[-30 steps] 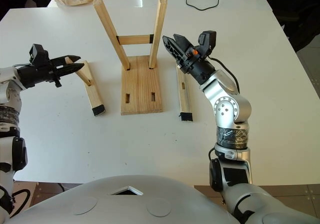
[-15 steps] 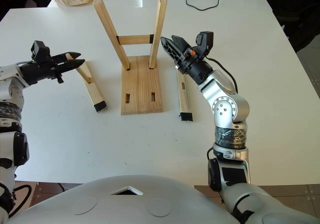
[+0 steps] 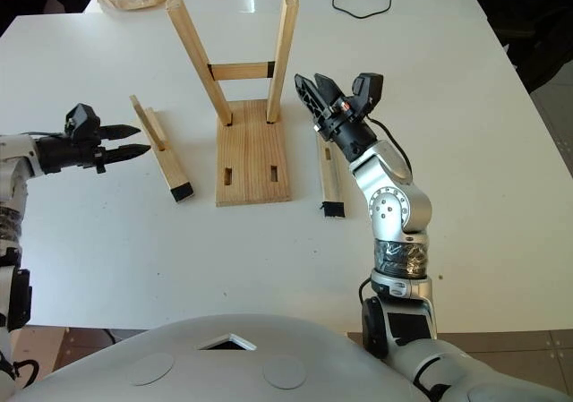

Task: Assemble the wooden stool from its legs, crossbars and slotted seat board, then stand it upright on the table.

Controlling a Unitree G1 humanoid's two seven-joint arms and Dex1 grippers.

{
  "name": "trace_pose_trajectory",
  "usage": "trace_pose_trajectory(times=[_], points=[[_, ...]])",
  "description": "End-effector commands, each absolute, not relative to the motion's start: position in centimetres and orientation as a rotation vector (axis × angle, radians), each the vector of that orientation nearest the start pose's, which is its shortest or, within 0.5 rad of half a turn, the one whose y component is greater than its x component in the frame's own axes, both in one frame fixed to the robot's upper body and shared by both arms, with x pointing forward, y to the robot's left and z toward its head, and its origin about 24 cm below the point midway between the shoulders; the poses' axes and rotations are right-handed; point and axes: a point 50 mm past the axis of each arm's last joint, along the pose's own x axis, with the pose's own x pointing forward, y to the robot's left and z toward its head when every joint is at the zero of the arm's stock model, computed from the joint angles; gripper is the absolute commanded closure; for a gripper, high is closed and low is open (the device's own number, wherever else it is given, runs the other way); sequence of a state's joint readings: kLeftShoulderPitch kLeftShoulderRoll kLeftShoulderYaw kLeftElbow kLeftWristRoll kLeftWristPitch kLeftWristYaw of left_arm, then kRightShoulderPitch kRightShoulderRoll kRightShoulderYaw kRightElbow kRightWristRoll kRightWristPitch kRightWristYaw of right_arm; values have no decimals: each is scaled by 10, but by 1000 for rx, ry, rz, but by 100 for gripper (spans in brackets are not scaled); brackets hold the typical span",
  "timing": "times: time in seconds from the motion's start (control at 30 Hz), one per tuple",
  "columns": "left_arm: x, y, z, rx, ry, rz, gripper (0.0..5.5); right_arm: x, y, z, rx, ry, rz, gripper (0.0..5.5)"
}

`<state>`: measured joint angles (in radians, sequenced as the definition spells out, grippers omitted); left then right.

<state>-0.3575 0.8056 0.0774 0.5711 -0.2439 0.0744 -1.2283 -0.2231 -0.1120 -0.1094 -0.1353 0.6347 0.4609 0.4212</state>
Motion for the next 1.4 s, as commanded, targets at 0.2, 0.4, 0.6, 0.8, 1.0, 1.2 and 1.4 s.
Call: trace_pose_trajectory(times=[0.2, 0.4, 0.6, 0.8, 1.0, 1.2, 1.4], points=[[253, 333, 127, 152, 209, -294, 299, 275, -146, 97, 536, -15, 501, 290], [280, 267, 161, -301, -138, 101, 299, 277, -158, 101, 529, -13, 440, 290], [280, 213, 175, -319, -203, 194, 299, 299, -154, 118, 511, -62, 423, 290], [294, 213, 169, -279, -161, 267, 299, 308, -146, 98, 442, 13, 331, 290], [302, 209, 159, -213, -129, 263, 299, 307, -140, 88, 435, 34, 302, 290], [301, 208, 163, -187, -171, 271, 299, 308, -142, 87, 444, 34, 278, 290], [300, 201, 158, -169, -148, 260, 299, 309, -142, 86, 444, 40, 285, 290]])
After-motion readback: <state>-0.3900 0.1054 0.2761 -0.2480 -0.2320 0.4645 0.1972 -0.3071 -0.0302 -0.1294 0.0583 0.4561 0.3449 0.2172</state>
